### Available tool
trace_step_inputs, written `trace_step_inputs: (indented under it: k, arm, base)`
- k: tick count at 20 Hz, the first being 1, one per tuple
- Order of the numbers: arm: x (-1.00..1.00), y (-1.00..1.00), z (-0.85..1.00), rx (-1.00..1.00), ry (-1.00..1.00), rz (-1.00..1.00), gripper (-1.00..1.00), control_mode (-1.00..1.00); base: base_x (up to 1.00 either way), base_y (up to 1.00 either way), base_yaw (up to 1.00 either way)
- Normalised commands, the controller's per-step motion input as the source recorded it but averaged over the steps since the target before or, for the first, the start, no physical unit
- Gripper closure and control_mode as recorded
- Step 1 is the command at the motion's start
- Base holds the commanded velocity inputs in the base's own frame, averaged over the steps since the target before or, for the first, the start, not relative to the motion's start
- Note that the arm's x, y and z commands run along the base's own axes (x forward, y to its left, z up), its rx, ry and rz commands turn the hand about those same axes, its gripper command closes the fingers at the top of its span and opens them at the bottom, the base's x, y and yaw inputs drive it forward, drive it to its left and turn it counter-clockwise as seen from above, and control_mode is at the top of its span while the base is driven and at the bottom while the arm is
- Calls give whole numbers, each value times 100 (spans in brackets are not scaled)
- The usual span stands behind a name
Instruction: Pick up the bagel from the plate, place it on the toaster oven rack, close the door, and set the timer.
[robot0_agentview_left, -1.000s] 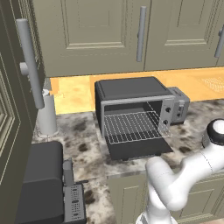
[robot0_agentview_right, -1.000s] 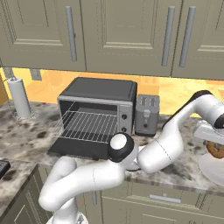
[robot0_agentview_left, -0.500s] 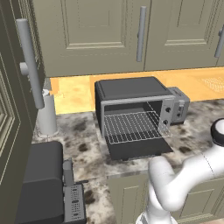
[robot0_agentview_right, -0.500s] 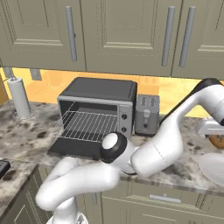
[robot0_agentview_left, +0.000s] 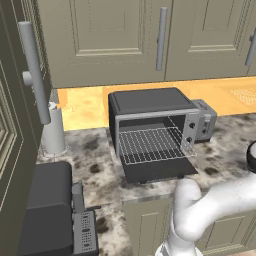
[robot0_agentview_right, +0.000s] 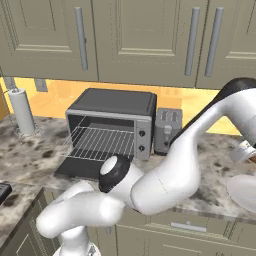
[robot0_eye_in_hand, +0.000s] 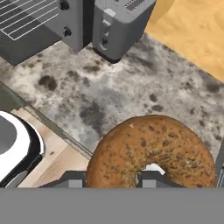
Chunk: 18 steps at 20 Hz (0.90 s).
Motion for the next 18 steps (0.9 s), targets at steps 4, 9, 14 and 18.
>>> trace_step_inputs:
  k: [4,9,14,18]
  arm:
    - [-99,100,-22,-70,-44,8,100,-100]
    - [-60,100,-49,-75,-24,6,100,-100]
    - [-18,100,-74,-81,-4,7,100,-100]
    - [-7,100,-77,-79,0,7,100,-100]
  base:
    - [0,0,0]
    - [0,0,0]
    - [0,0,0]
    - [0,0,0]
